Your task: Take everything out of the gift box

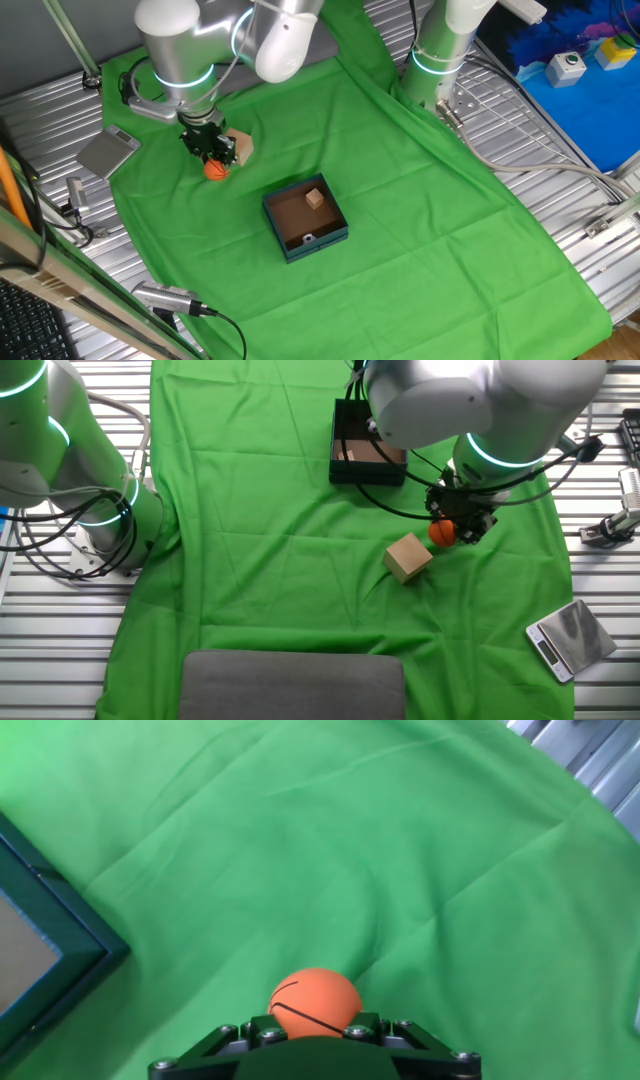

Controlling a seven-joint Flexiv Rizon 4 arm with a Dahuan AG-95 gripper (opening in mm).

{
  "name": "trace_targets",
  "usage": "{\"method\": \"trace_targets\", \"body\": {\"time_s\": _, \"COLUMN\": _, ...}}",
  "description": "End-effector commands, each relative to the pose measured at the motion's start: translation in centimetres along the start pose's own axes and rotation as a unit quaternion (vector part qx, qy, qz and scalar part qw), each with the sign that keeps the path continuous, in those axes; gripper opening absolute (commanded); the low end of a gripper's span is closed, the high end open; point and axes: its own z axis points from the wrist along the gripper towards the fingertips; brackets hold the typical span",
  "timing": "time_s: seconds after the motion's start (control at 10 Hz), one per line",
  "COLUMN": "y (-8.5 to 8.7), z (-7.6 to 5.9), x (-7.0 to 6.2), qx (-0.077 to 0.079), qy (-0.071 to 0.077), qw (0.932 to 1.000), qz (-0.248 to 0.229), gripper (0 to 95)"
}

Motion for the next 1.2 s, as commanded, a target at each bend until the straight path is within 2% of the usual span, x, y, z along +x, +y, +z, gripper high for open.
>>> {"method": "trace_targets", "body": {"time_s": 0.1, "y": -0.02, "z": -0.03, "x": -0.03, "qx": -0.001, "qy": 0.000, "qw": 1.0000, "qz": -0.002, "gripper": 19.0}}
{"method": "trace_targets", "body": {"time_s": 0.2, "y": -0.02, "z": -0.03, "x": -0.03, "qx": -0.001, "qy": 0.001, "qw": 1.0000, "qz": -0.002, "gripper": 38.0}}
{"method": "trace_targets", "body": {"time_s": 0.8, "y": -0.04, "z": -0.04, "x": -0.01, "qx": -0.006, "qy": -0.005, "qw": 0.9999, "qz": -0.008, "gripper": 38.0}}
{"method": "trace_targets", "body": {"time_s": 0.9, "y": -0.05, "z": -0.05, "x": -0.02, "qx": -0.004, "qy": -0.009, "qw": 0.9998, "qz": -0.017, "gripper": 57.0}}
{"method": "trace_targets", "body": {"time_s": 1.1, "y": -0.08, "z": -0.25, "x": -0.07, "qx": -0.007, "qy": -0.016, "qw": 0.9995, "qz": -0.025, "gripper": 57.0}}
{"method": "trace_targets", "body": {"time_s": 1.2, "y": -0.09, "z": -0.45, "x": -0.09, "qx": -0.007, "qy": -0.014, "qw": 0.9995, "qz": -0.027, "gripper": 76.0}}
